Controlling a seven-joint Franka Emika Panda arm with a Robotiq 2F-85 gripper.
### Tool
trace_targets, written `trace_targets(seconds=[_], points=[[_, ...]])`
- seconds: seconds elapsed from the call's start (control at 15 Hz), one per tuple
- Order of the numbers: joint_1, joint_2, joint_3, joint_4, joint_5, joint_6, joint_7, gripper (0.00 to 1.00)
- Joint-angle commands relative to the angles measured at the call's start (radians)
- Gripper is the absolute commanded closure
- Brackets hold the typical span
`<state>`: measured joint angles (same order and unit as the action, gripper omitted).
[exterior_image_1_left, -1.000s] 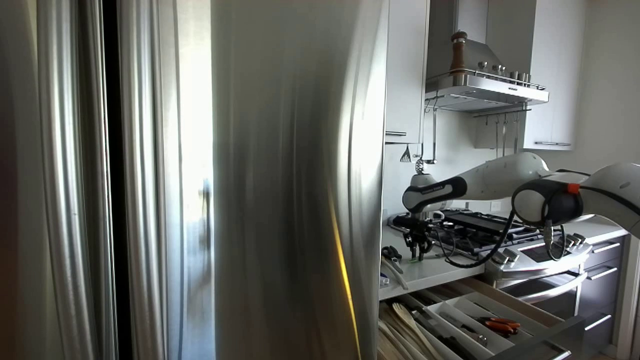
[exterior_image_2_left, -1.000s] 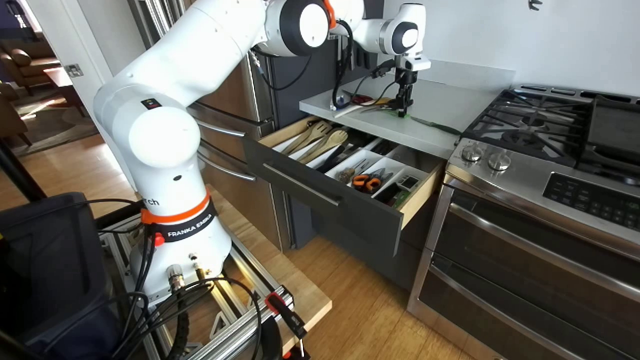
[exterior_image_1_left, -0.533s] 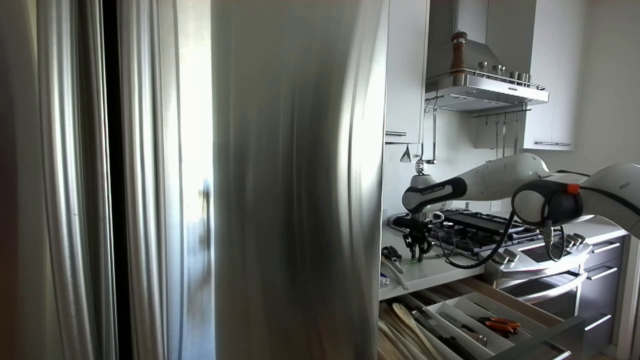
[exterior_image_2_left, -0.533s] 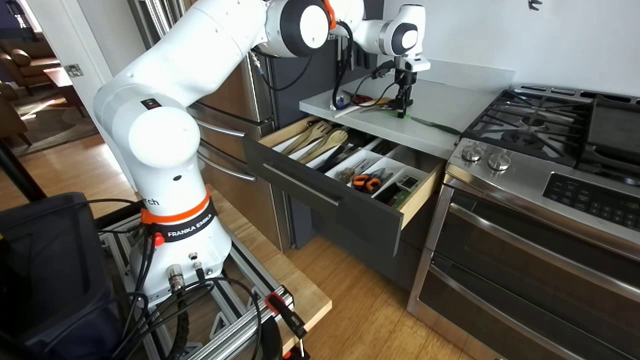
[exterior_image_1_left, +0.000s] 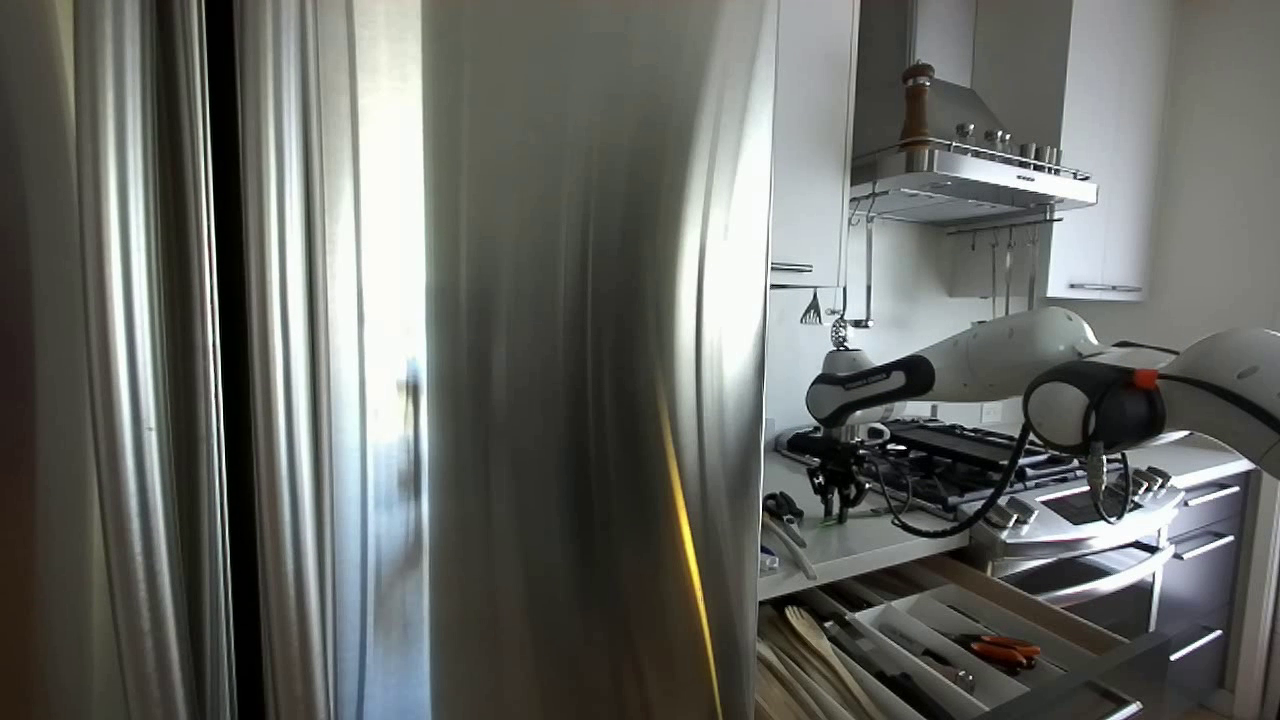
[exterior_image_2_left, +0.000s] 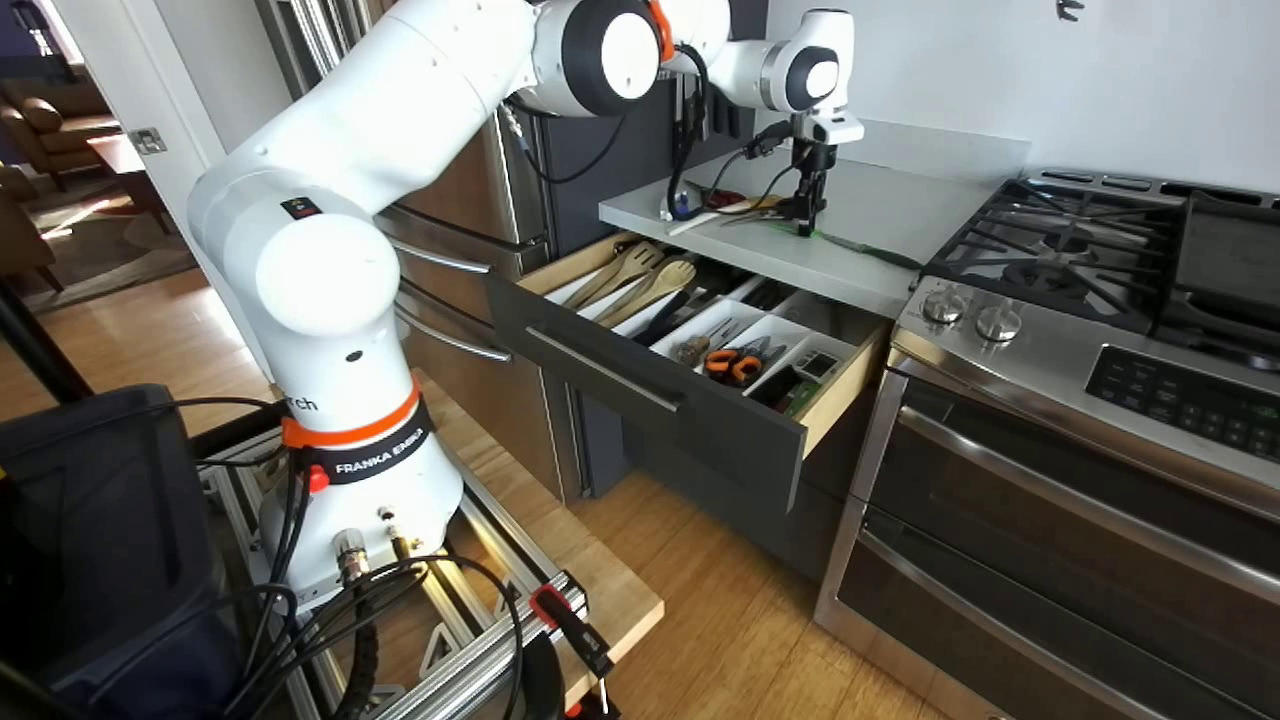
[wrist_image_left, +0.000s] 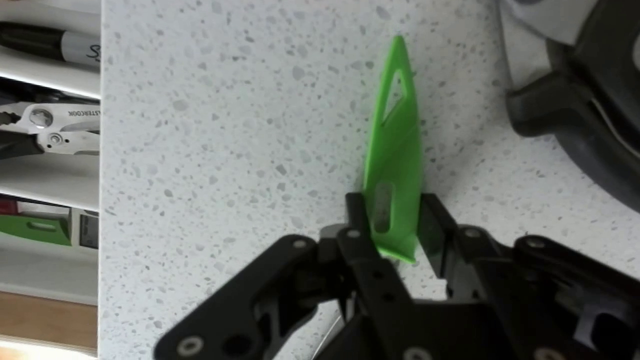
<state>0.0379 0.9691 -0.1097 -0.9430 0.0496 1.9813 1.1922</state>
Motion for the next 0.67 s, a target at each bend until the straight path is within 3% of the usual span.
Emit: trace_targets(seconds=[0.0, 0.6], points=[[-0.019, 0.031, 0.011, 0.038, 0.011, 0.008, -0.016, 0.92], [-0.027, 0.035, 0.01, 0.044, 0.01, 0.001, -0.019, 0.92]])
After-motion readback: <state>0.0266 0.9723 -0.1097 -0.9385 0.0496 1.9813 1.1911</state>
